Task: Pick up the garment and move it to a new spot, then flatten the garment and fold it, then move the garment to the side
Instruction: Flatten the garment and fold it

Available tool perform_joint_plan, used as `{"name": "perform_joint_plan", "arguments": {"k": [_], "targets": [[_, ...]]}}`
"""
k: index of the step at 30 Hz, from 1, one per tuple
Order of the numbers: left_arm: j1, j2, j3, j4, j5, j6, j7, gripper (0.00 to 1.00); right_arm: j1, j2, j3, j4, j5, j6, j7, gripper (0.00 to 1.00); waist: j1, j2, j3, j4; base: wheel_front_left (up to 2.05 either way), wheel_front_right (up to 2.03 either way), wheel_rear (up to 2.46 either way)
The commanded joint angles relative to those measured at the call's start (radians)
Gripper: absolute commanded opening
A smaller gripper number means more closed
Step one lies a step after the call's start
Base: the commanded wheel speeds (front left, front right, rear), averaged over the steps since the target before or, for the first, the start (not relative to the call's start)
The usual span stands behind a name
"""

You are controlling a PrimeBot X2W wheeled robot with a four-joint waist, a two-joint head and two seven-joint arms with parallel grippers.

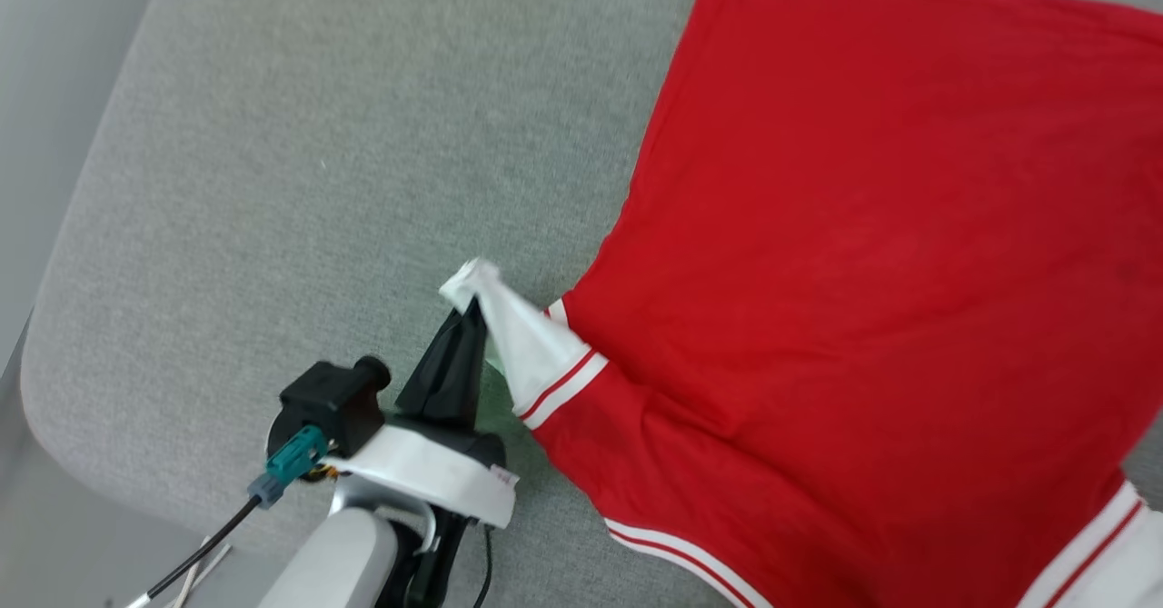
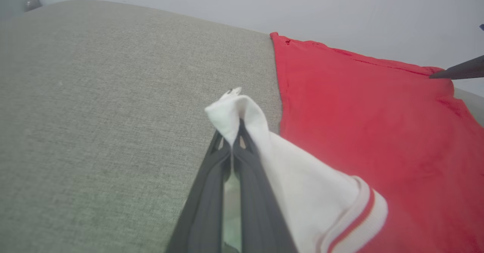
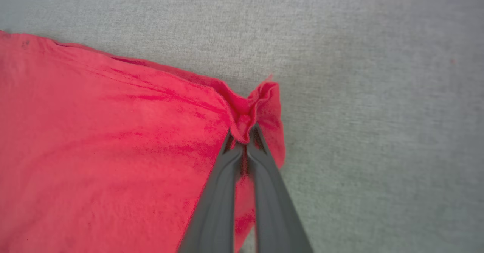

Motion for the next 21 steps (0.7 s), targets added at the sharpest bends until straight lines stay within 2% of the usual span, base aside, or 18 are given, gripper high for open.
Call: {"name": "perform_joint_plan", "arguments": {"k": [1, 6, 13, 16, 21], "targets": [[0.015, 0.006, 0.004, 0.007, -0.007, 0.006, 0.001, 0.0, 0.02, -0.014, 0.015, -0.017, 0.008, -0.001, -0.01, 0.0, -0.0001, 0.0, -0.064, -0.024, 0.0, 0.0, 0.0], [0.055, 0.033, 0.013, 0.036, -0.022, 0.018, 0.03, 0.0, 0.128, -0.065, 0.077, -0.085, 0.063, -0.001, -0.026, 0.0, -0.0001, 0.0, -0.181, -0.067, 0.0, 0.0, 0.0], [0.103, 0.071, 0.031, 0.063, -0.042, 0.041, 0.069, 0.0, 0.399, -0.125, 0.087, -0.23, 0.149, -0.001, -0.014, 0.0, -0.0001, 0.0, -0.313, -0.148, 0.0, 0.0, 0.0], [0.134, 0.09, 0.047, 0.062, -0.054, 0.055, 0.077, 0.0, 0.538, -0.123, 0.065, -0.305, 0.171, -0.001, -0.001, 0.0, -0.0001, 0.0, -0.347, -0.201, 0.0, 0.0, 0.0], [0.196, 0.124, 0.083, 0.052, -0.077, 0.085, 0.086, 0.0, 0.791, -0.08, 0.031, -0.429, 0.195, -0.001, 0.019, 0.0, -0.0001, 0.0, -0.394, -0.291, 0.0, 0.0, 0.0]]}}
